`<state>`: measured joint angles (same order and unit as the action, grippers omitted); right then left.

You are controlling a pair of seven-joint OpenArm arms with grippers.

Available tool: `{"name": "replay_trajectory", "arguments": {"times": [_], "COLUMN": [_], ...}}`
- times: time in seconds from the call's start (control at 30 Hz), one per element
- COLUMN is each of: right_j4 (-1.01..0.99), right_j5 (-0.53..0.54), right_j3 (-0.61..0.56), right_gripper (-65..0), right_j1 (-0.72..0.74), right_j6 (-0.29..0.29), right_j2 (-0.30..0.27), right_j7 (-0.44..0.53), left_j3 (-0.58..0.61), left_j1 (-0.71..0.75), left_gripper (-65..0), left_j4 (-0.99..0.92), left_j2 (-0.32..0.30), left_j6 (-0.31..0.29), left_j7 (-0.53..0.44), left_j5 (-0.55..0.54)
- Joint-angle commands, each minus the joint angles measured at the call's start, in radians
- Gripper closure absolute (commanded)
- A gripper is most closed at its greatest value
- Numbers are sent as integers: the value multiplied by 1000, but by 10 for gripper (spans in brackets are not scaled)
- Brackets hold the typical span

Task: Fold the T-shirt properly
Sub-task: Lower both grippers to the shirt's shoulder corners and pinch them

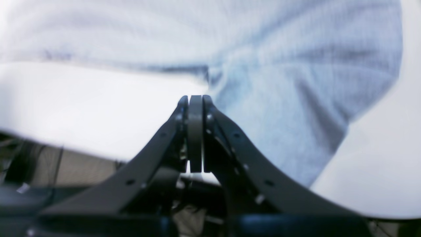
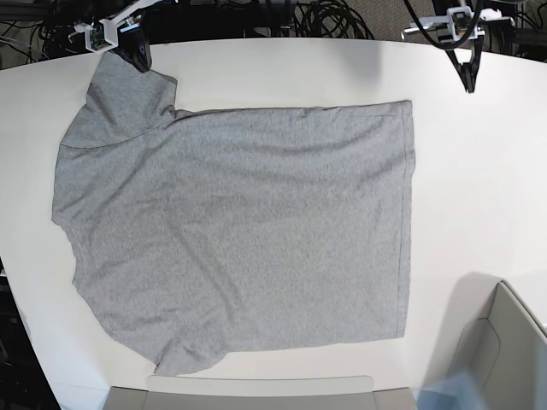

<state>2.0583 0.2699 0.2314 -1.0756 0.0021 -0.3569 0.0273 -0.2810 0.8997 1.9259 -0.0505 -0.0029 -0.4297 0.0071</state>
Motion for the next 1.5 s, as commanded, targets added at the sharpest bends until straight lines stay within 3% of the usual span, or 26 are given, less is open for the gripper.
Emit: {"name": "replay_trajectory", "arguments": {"times": [0.0, 0.27, 0.57, 0.7, 0.8, 0.9, 0.97, 1.13, 1.23, 1.37, 1.47], "right_j4": [12, 12, 12, 12, 12, 12, 12, 6, -49, -209, -322], "right_j5": [4, 4, 6, 4, 4, 4, 4, 13, 142, 381, 421], "right_j3": [7, -22, -106, -109, -102, -68, -36, 105, 204, 247, 244], "right_gripper": [-2, -1, -3, -9, -86, -211, -261, -275, -275, -274, -274], "right_j1": [13, 91, 163, 168, 134, 93, 84, 67, 67, 67, 76], "right_j6": [-6, -3, -1, -1, -1, -4, -1, -1, -1, 0, 0], "right_j2": [-11, -21, -15, 20, 25, 71, 95, 97, 86, 9, -14], "right_j7": [21, 4, 15, 12, 16, 41, 47, 43, 41, 41, 47], "left_j3": [1, 16, 18, 61, 104, 133, 168, 282, 309, 314, 314], "left_j1": [-4, -109, -153, -169, -167, -164, -149, -118, -118, -127, -127], "left_gripper": [-1, -1, -2, -3, -21, -101, -151, -165, -165, -165, -165], "left_j4": [51, 113, 113, 113, 111, 111, 111, 109, 109, 108, 108], "left_j2": [-5, -81, -79, -79, -81, -82, -119, -190, -191, -193, -190], "left_j6": [5, 4, 4, 4, 4, 4, 4, 11, 11, 10, 10], "left_j7": [-39, 71, 111, 114, 117, 145, 165, 208, 240, 294, 308], "left_j5": [1, 1, 1, 1, 1, 1, 1, 1, 1, 1, 1]}}
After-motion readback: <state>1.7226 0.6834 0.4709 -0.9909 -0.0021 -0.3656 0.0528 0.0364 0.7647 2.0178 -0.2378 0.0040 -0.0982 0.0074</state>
